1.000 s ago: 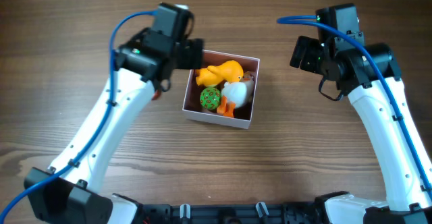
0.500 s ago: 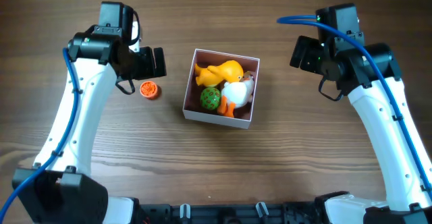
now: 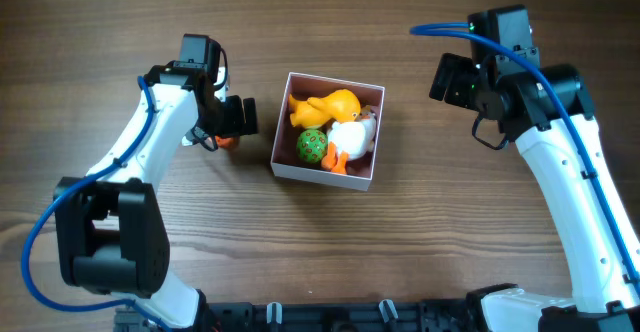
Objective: Pack container
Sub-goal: 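Lower left gripper onto the orange round toy and grasp it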
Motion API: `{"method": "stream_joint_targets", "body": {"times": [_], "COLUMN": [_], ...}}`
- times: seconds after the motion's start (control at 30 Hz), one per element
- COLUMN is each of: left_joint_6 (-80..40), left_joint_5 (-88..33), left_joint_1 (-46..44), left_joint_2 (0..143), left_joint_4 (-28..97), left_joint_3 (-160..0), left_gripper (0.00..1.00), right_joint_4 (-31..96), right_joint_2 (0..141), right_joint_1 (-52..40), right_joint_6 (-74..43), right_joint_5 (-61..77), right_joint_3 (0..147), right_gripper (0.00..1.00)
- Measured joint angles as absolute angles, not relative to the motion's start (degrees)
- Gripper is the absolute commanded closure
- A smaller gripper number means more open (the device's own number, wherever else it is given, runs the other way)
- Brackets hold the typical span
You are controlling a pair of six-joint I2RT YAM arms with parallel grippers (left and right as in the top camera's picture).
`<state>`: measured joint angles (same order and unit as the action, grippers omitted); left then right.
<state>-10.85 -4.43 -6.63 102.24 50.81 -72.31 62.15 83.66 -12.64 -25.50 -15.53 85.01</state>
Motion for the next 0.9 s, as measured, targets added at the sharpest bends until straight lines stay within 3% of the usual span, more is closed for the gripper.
{"method": "stream_joint_targets", "body": {"times": [0.9], "left_joint_6": [-10.9], "left_joint_5": [4.7], "left_joint_1": [-6.6], "left_joint_2": [105.6], "left_joint_4": [35.0], "left_joint_3": [-62.5], "left_gripper": [0.00], "right_joint_4": [62.2], "right_joint_2": [83.7], "right_joint_1": [-12.6], "right_joint_6": [-25.5], "right_joint_5": [-15.5], "right_joint_3": [85.0], "right_gripper": [0.00]}}
